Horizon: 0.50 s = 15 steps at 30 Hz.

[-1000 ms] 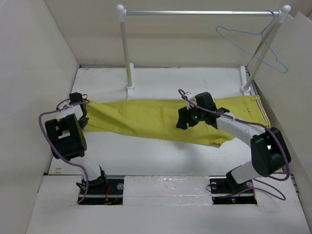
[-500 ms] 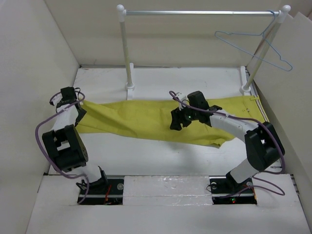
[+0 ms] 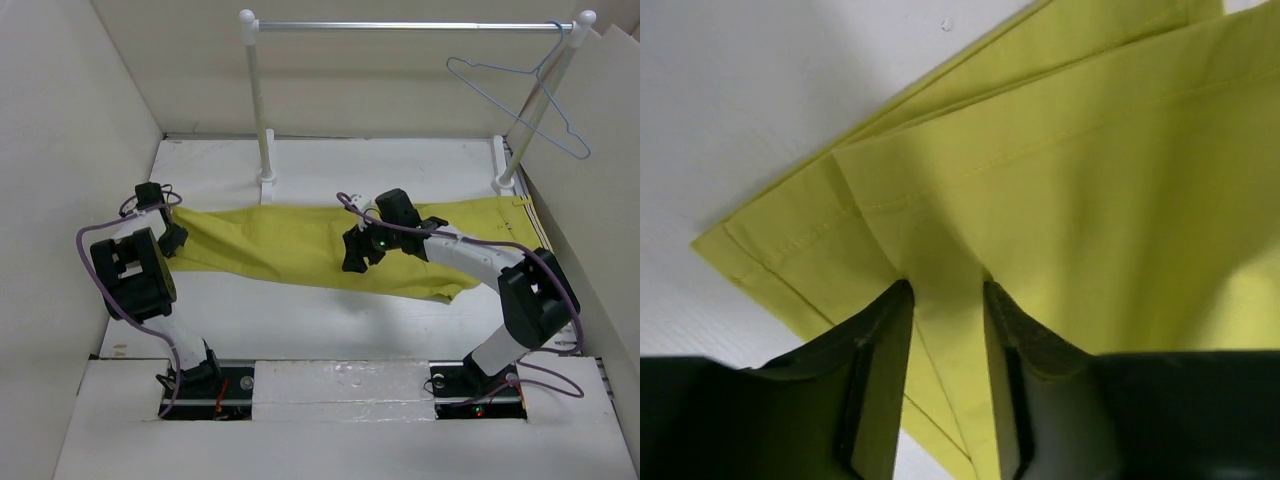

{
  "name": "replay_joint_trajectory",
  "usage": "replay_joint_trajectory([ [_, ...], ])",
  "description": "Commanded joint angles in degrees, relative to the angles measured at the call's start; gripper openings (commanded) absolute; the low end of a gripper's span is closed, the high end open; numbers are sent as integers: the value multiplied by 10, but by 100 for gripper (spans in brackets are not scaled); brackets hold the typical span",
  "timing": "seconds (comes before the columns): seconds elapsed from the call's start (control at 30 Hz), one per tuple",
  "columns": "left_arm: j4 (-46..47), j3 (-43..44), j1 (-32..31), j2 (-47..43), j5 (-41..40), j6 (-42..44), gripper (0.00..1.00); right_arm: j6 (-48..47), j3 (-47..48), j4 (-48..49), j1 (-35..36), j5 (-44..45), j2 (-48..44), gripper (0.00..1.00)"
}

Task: Place the trousers on the hanger
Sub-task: Fold the trousers at the center of the board.

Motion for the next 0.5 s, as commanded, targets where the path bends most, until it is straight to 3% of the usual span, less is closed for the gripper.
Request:
replay_joint_trajectory([
  [0.0, 15, 10, -3, 6, -1, 4, 28, -7, -8, 23, 4, -13, -1, 68],
  [0.03, 15, 10, -3, 8, -1, 3, 17, -7, -10, 24, 4, -13, -3, 68],
  [0.17, 4, 20, -3, 11, -5, -4, 0, -11, -16, 25, -1, -17, -4, 68],
  [0.47, -73, 46, -3, -73, -85, -8, 0, -22, -16, 25, -19, -20, 11, 68],
])
